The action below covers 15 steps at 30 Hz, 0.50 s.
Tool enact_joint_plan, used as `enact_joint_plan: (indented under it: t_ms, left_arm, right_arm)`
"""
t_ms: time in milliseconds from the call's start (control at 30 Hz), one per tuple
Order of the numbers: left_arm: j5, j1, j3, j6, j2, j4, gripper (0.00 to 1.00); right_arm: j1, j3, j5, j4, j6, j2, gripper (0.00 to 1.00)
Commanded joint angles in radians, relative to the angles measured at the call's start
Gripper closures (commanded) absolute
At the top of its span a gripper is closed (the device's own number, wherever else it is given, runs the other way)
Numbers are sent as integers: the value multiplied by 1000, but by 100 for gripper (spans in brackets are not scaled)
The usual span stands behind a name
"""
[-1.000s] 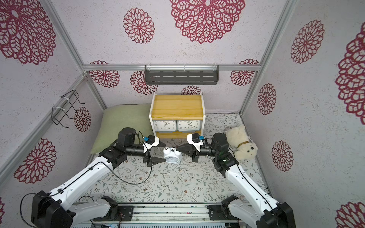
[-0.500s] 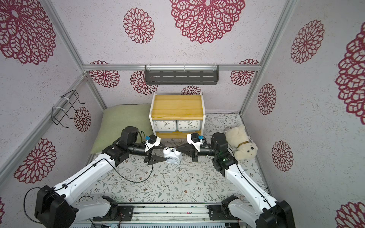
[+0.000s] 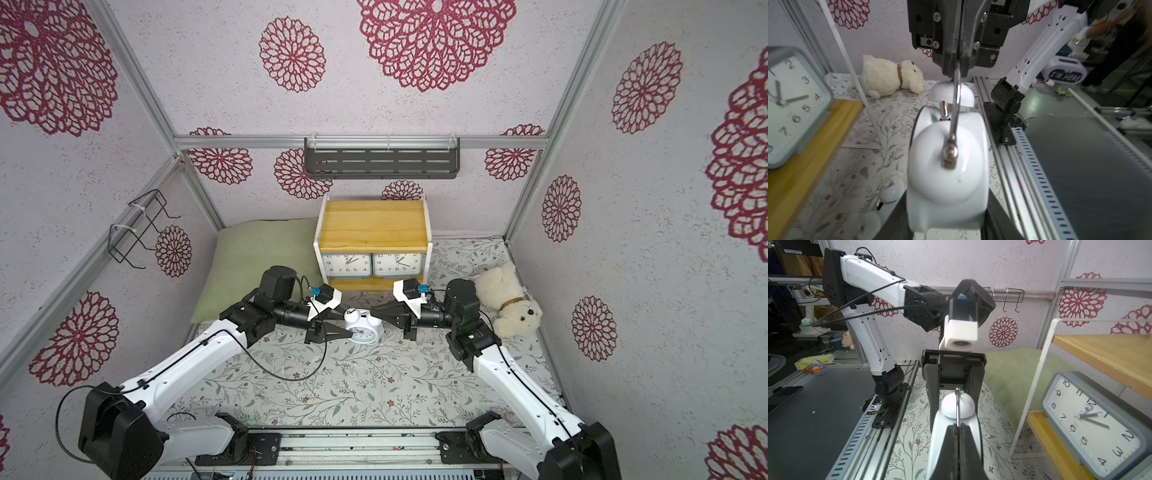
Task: Place the alarm clocks on the shelf by style
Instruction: Pick up the alarm from the center of the board.
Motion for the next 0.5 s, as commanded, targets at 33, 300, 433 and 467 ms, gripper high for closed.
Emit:
enact_joint_plan:
  t_ms: [33, 300, 433, 467]
  left_arm:
    - [22, -4, 36, 18, -2, -42, 77]
    - [6, -5, 30, -6, -52, -31, 88]
    - [-45, -4, 22, -59, -84, 8, 90]
    - [-70, -5, 22, -80, -93, 20, 90]
  right_arm:
    - [-1, 51, 11, 58, 10, -11, 100]
    - [-2, 38, 83, 64, 20, -12, 84]
    - [-2, 17, 173, 81, 27, -33, 56]
    - [-2, 11, 204, 79, 26, -41, 46]
